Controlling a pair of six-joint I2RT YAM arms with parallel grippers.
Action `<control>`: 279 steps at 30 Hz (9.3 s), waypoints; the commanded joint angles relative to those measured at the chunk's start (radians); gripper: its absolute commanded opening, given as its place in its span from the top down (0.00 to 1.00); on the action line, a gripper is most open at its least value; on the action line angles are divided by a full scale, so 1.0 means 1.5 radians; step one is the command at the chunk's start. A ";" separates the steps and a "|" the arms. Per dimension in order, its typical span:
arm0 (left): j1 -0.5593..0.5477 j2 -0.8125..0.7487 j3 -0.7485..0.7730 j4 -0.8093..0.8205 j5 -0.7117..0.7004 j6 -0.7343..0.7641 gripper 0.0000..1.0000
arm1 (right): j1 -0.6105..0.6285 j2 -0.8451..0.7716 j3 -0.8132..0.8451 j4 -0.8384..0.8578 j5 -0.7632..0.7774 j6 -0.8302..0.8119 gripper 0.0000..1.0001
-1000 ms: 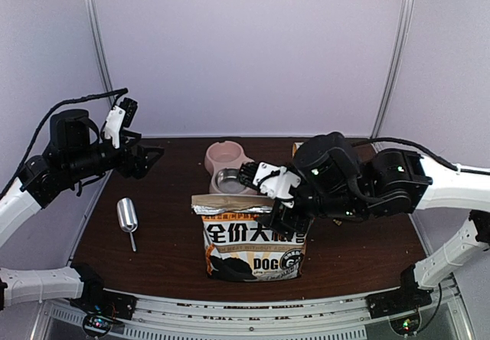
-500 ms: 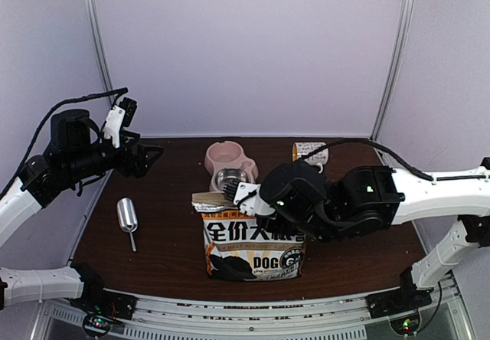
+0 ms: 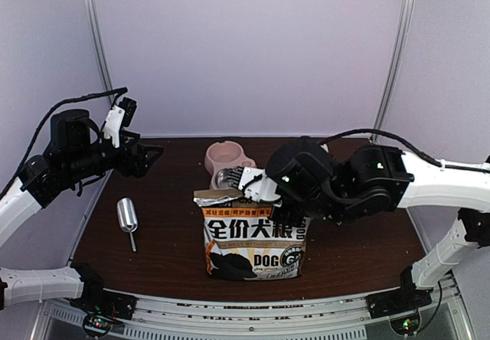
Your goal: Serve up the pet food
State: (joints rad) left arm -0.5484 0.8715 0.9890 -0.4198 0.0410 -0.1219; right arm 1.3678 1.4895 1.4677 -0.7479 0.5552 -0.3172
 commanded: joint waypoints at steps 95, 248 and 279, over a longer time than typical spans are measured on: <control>-0.133 0.068 0.014 0.018 0.264 0.090 0.12 | -0.282 0.042 0.278 -0.223 -0.533 0.371 0.59; -0.512 0.284 0.232 -0.149 -0.288 0.469 1.00 | -0.298 -0.011 0.262 -0.267 -0.346 0.321 1.00; -0.345 0.087 0.134 -0.129 -0.295 0.384 1.00 | -0.190 0.285 0.565 -0.076 -0.413 0.396 1.00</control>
State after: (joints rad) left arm -1.0798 1.0317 1.1824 -0.7280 -0.3431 0.4870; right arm 1.0790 1.9610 2.2307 -1.0389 -0.1219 0.2623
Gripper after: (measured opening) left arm 0.017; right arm 0.009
